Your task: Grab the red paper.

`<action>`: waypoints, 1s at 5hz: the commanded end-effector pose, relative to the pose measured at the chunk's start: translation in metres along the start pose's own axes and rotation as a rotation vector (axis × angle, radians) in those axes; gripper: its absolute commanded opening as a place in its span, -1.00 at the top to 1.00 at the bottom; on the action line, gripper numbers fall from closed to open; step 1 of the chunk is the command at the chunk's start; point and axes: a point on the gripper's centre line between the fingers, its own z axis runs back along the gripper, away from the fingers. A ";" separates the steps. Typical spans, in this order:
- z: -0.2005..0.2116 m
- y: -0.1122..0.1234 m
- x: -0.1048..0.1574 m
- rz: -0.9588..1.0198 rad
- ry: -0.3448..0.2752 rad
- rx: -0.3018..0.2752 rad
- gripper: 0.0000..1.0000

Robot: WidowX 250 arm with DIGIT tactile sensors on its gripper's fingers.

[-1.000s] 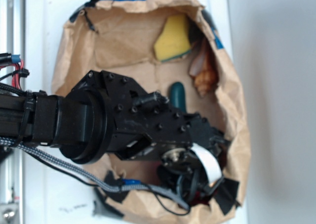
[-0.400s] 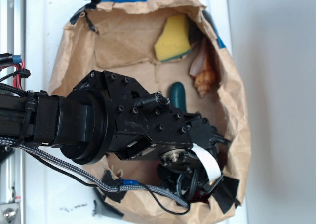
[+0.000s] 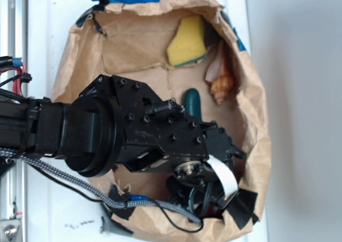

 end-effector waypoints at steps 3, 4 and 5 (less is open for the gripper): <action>0.095 0.015 -0.015 0.233 0.254 -0.036 1.00; 0.107 0.016 -0.015 0.362 0.409 0.066 1.00; 0.121 0.013 -0.018 0.432 0.435 0.119 1.00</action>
